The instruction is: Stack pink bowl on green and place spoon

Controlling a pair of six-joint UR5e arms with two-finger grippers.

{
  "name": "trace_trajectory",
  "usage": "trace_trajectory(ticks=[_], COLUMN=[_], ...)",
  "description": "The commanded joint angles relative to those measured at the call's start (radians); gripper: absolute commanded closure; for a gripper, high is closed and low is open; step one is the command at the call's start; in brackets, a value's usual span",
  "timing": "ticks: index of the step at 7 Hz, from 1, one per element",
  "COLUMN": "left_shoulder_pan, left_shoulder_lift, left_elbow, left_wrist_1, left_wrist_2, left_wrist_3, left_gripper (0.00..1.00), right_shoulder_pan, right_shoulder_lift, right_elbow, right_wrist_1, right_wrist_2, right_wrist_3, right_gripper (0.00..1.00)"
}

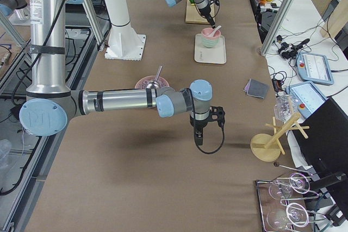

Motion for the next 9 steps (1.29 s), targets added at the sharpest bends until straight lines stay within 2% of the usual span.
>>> trace_trajectory(ticks=[1,3,5,6,8,9], left_shoulder_pan=[-0.147,-0.347,-0.606,-0.689,-0.736,-0.74], left_shoulder_lift=[0.119,0.301,0.461,0.551,0.675,0.699], left_elbow=[-0.234,-0.292,-0.289,-0.286,-0.259,-0.246], left_wrist_1=[0.243,0.275,0.27,0.266,0.25,0.249], left_wrist_2=[-0.171,-0.285,-0.545,-0.59,-0.603,-0.603], left_wrist_3=[0.378,0.792,1.188,1.346,1.386,1.389], left_gripper=[0.02,0.02,0.02,0.02,0.02,0.02], right_shoulder_pan=[0.0,0.008,0.032,0.055,0.104,0.132], right_shoulder_lift=[-0.025,-0.036,-0.036,-0.036,-0.054,-0.07], right_elbow=[-0.003,-0.003,-0.005,-0.006,0.0,0.006], right_wrist_1=[0.0,0.0,-0.001,-0.003,-0.013,-0.013], right_wrist_2=[0.001,0.001,0.003,0.013,0.019,0.041], right_wrist_3=[-0.003,-0.003,-0.029,-0.071,-0.173,-0.188], right_gripper=[0.0,0.0,0.0,0.0,0.0,0.0])
